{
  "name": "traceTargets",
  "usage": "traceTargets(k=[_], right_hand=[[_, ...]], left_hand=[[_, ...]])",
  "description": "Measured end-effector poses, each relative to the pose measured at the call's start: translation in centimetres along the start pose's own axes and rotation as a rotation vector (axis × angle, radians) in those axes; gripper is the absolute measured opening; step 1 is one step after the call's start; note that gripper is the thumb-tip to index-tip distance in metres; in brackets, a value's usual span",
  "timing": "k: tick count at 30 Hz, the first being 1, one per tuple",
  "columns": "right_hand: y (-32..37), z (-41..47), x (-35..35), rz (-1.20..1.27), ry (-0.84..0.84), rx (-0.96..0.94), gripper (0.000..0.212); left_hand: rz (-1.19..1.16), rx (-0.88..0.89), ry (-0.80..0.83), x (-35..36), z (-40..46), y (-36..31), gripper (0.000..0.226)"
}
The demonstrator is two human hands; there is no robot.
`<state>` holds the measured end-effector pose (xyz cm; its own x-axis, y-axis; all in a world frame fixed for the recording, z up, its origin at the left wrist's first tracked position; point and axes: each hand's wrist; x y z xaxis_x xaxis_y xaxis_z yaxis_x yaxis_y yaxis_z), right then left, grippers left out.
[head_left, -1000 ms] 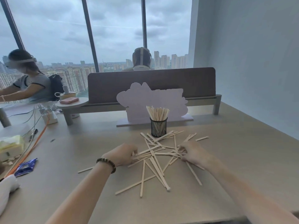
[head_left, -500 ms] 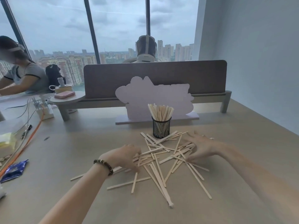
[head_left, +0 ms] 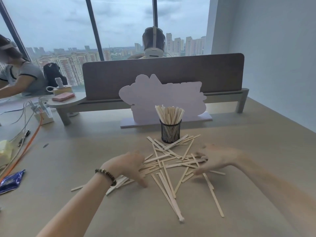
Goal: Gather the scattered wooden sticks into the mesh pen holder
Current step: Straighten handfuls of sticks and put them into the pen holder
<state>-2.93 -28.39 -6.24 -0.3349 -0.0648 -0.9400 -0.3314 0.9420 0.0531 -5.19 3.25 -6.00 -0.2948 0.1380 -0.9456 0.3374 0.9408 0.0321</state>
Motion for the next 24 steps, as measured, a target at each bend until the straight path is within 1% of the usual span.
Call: traceTargets(k=[1,2,5,9,12,13,15,18,21,24], right_hand=[[0.3,-0.2,0.3,-0.021,-0.015,0.005,0.095],[0.5,-0.4,0.7,-0.029,-0.033,0.007,0.087],[1.4,-1.1,1.1,0.005,-0.081,-0.020,0.050],[2.1,-1.9,1.4,0.072,-0.181,-0.066,0.028],[2.4,-2.4,1.8,0.120,-0.183,-0.062,0.040],[2.6,-2.5,1.9,0.123,-0.197,-0.060,0.040],[2.9,-2.9,2.1,0.122,-0.215,-0.047,0.035],[3.4,-3.1,2.4,0.095,-0.269,-0.022,0.019],[3.8,-3.3,2.7,0.081,-0.309,-0.009,0.018],[4.0,-3.4,2.8,0.056,-0.329,-0.004,0.017]], left_hand=[[0.000,0.000,-0.019,0.2,0.0,-0.1,0.079],[-0.013,-0.002,-0.045,0.4,0.1,-0.1,0.074],[-0.014,-0.013,-0.110,0.6,0.1,-0.2,0.058],[0.035,-0.039,-0.126,0.5,-0.5,-0.8,0.046],[0.018,-0.058,-0.112,0.6,-1.1,-1.2,0.037],[0.002,-0.060,-0.118,0.6,-1.3,-1.3,0.035],[-0.019,-0.069,-0.128,0.7,-1.8,-1.6,0.037],[-0.031,-0.084,-0.154,0.9,-2.3,-2.2,0.034],[-0.018,-0.075,-0.218,1.3,-2.7,-2.4,0.027],[-0.037,-0.070,-0.282,1.6,-2.8,-2.1,0.028]])
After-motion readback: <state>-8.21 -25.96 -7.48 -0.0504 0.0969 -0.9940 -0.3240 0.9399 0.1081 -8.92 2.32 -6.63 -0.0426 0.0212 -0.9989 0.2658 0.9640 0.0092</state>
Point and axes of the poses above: each hand's wrist, its own z-axis towards the middle knuckle, its own x-axis out of the palm, y = z × x, and after that the axes turned 2 degrees about z, right-handed
